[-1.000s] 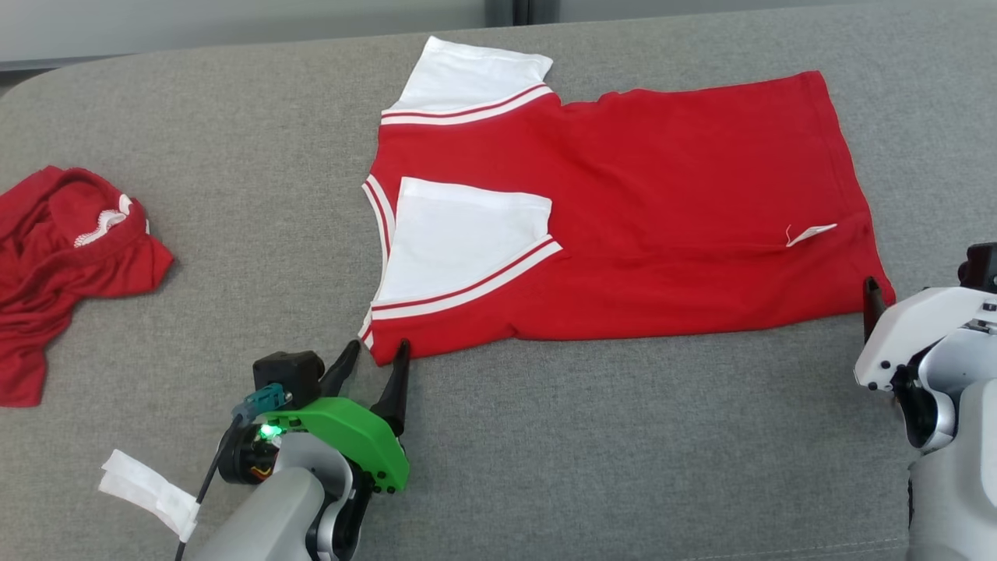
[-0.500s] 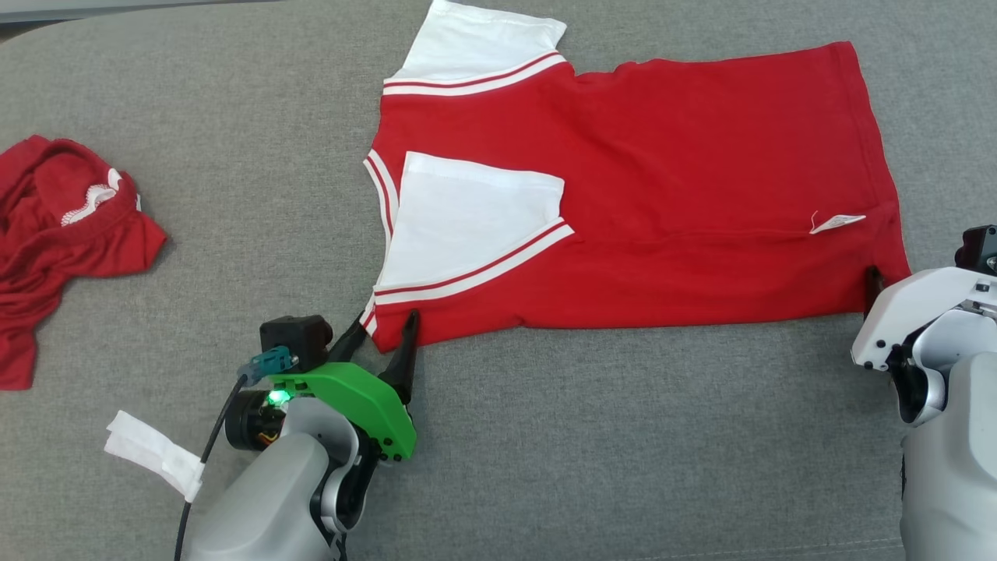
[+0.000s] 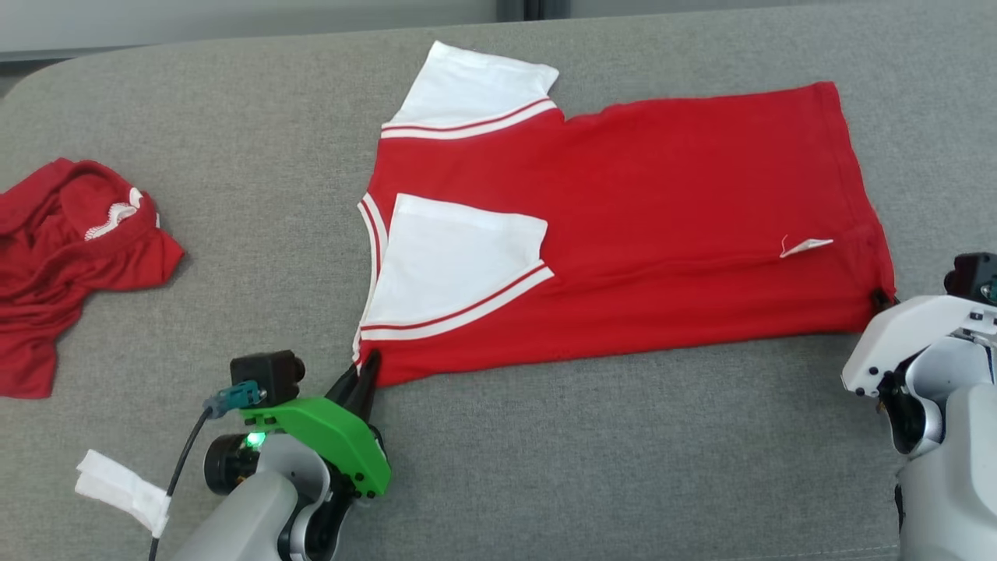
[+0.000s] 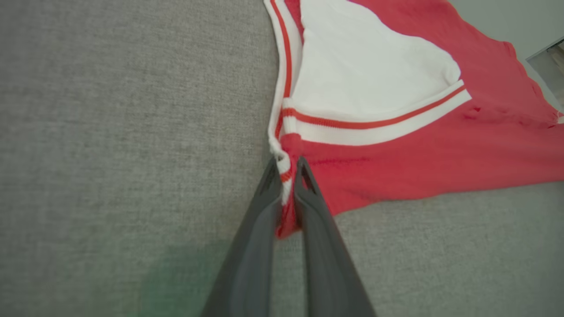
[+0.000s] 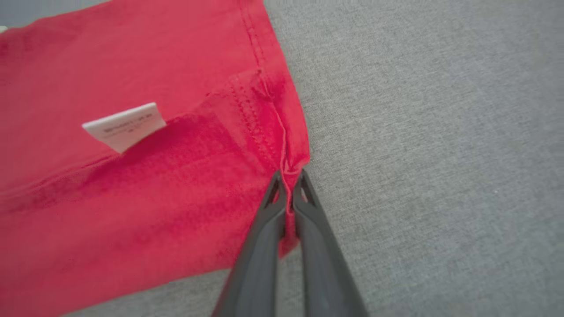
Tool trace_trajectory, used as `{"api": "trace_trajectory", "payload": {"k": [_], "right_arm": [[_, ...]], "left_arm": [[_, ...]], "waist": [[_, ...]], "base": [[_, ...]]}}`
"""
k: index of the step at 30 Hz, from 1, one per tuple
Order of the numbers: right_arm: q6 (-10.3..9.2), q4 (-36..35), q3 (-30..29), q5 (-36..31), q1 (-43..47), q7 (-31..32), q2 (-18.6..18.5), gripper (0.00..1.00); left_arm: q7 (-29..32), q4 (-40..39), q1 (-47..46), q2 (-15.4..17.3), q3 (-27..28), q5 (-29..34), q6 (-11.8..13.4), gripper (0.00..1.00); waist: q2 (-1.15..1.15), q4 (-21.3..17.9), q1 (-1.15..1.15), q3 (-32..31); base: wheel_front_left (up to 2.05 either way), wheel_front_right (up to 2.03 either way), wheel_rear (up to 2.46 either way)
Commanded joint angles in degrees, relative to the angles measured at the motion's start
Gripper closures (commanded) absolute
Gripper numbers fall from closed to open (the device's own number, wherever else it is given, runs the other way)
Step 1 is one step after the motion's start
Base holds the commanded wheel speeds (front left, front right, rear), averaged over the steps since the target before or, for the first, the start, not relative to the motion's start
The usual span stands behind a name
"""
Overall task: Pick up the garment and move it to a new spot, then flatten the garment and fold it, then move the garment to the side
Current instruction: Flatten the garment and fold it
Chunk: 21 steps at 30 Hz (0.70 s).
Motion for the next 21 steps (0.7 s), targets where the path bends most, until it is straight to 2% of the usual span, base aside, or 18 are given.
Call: {"api": "trace_trajectory", "payload": {"k": [1,13,14,15,16,21], "right_arm": [[-0.12,-1.39,-0.08,0.59,1.83,0.4,-0.35,1.0],[-0.14,-14.79,1.23,6.99,15.81,7.93,-0.43,1.0],[-0.14,-15.33,1.18,6.86,16.64,8.33,-0.41,0.33],[-0.13,-15.41,1.04,6.73,16.71,8.33,-0.39,0.0],[-0.13,-15.37,0.79,6.71,16.67,8.14,-0.42,0.0],[-0.1,-15.23,1.45,6.15,15.86,8.54,-0.27,0.0]], "left_arm": [[0.03,-0.98,1.6,1.46,0.53,-0.52,0.82,1.0],[6.36,-15.17,13.2,7.43,0.24,-3.53,8.26,1.0],[6.78,-16.79,14.78,7.53,0.47,-4.11,9.2,0.77],[6.7,-17.34,15.23,7.58,0.42,-4.21,9.55,0.51],[6.67,-17.83,15.71,7.57,0.39,-4.32,9.82,0.0],[6.32,-18.6,15.59,7.94,0.3,-3.36,10.77,0.0]], "waist": [[0.0,0.4,0.0,-1.5],[0.0,-0.77,0.0,-4.76],[0.0,-1.0,0.0,-4.75],[0.0,-1.07,0.0,-4.78],[0.0,-1.11,0.0,-4.86],[0.0,-1.26,0.0,-5.39]], "base": [[0.0,0.0,0.0],[0.0,0.0,0.0],[0.0,0.0,0.0],[0.0,0.0,0.0],[0.0,0.0,0.0],[0.0,0.0,0.0]]}}
